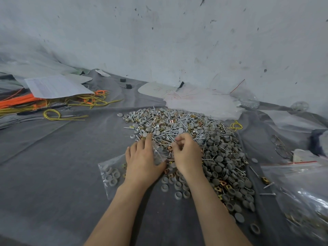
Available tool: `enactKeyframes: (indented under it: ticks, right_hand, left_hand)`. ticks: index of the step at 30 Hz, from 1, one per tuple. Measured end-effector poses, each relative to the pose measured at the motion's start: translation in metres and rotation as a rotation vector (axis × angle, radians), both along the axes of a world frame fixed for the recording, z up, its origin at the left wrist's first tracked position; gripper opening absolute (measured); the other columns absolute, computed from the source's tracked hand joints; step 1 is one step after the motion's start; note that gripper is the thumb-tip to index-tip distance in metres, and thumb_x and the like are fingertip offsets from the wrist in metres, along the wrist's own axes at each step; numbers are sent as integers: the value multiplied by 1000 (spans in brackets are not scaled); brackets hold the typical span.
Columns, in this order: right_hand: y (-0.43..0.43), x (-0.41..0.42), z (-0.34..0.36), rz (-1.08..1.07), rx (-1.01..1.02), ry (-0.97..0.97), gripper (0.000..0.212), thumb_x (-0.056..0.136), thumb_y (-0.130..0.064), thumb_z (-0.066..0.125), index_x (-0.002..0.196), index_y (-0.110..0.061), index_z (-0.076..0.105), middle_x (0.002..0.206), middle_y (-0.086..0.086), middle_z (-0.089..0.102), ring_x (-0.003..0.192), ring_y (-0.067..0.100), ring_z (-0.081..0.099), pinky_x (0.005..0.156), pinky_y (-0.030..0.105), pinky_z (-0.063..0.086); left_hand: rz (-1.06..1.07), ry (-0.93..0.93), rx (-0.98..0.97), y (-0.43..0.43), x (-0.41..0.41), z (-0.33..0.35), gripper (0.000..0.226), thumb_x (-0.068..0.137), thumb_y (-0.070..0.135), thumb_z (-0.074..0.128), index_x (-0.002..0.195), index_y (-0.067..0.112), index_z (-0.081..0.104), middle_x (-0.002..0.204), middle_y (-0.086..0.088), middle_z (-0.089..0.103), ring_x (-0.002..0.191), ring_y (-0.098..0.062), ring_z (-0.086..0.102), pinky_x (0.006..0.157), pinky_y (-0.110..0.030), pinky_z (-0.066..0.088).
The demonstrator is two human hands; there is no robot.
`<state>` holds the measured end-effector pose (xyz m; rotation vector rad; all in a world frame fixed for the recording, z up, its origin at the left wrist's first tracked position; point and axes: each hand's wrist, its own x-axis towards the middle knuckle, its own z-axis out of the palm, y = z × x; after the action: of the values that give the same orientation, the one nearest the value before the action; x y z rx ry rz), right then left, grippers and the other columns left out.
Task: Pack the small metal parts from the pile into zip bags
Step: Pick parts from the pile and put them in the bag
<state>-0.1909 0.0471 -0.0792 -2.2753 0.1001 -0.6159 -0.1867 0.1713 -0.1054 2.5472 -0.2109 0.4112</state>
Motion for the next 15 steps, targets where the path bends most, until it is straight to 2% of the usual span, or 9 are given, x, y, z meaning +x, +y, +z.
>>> enactKeyframes:
  ticks: [1,2,3,5,7,9,10,12,15]
  right_hand:
    - [0,-1,3,50,85,-10,9,91,-15,60,92,-20,52,83,-13,55,87,11,58,77,8,43]
    - [0,-2,6,117,135,2,8,91,-15,61,93,-20,55,85,-14,55,85,6,57,71,4,42]
    - [0,-2,8,199,150,37,6,91,-16,61,93,-21,58,87,-14,58,85,2,57,70,3,42]
    - [2,-2,8,336,121,107,9,91,-15,60,98,-21,64,94,-11,64,91,1,59,79,9,45]
    - [2,0,8,296,93,93,15,93,-13,56,105,-17,66,101,-8,66,93,3,60,82,11,46]
    - [-3,5,9,113,46,20,21,95,-10,51,111,-13,65,107,-2,67,92,6,60,78,7,44]
    - [-6,8,9,32,2,-10,23,96,-8,49,113,-11,64,110,0,66,96,9,60,81,10,44]
    - [-7,15,7,-30,-140,2,27,97,-8,46,120,-10,61,118,3,63,109,15,57,92,22,45]
    - [3,25,0,-46,-424,200,36,96,-11,46,132,-14,50,134,4,52,127,25,42,105,43,37]
  left_hand:
    - [-3,-1,-6,0,0,0,94,80,50,63,151,21,9,144,-3,36,136,-25,28,116,-43,18]
    - [-6,-7,-16,1,0,1,93,80,49,64,151,21,10,143,-3,37,135,-25,29,116,-43,18]
    - [-11,-19,-29,1,0,1,92,80,47,64,151,20,11,142,-3,39,135,-25,31,115,-43,19]
    - [-19,-46,-62,1,0,1,89,80,42,63,151,20,15,141,-3,41,133,-25,34,114,-41,21]
    - [-12,-67,-91,0,0,2,88,79,40,65,150,20,17,139,-3,44,131,-24,36,113,-38,21]
    - [1,-83,-100,0,-1,3,87,80,40,66,150,20,18,137,-2,46,130,-23,37,112,-37,21]
    - [5,-88,-102,-1,-1,3,86,80,40,66,150,20,18,136,-1,46,129,-23,38,112,-36,21]
    - [9,-93,-113,-1,-1,2,85,81,39,66,149,20,18,136,-1,46,129,-23,37,111,-35,21]
    - [5,-89,-121,-2,-1,2,86,80,37,66,149,20,18,139,-2,43,131,-23,36,112,-35,20]
